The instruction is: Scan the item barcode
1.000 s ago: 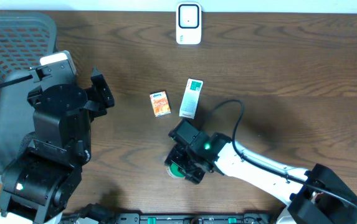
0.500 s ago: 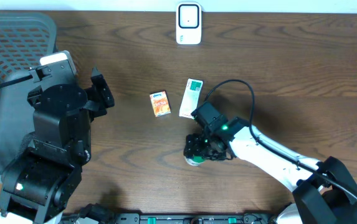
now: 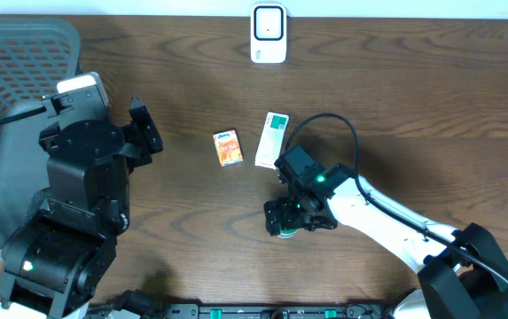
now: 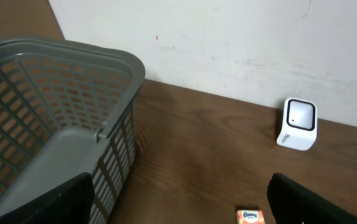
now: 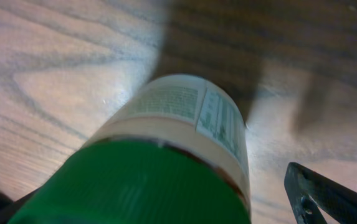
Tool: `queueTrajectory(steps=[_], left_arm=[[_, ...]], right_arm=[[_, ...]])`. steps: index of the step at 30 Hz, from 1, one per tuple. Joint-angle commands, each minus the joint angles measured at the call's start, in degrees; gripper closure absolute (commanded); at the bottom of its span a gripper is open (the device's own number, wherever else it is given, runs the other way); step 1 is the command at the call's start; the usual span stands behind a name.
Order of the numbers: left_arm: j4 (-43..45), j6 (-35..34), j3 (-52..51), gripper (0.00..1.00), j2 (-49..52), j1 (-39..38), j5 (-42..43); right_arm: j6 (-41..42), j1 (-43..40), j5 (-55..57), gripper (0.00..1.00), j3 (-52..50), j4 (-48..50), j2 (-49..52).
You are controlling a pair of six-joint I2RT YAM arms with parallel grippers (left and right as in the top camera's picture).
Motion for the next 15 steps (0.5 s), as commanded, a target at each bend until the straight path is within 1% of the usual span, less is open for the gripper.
queueTrajectory(steps=[1,12,15], left_arm=[[0.0,-0.3,-0.6,0.11,-0.2,0.1,-0.5],[0.0,-0.3,-0.6,0.11,-0.2,0.1,-0.5],[0.0,-0.3,-0.6,0.11,-0.2,0.1,-0.5]], right_arm=[[-1.3,-0.2,0.6,0.01,3.9,-2.7,0.5],[-1.2,-0.2,-0.7,0.01,15.6,-17.8,0.3],[1.0,-0.2,-0.8,0.01,17.9,-21.6,0.3]])
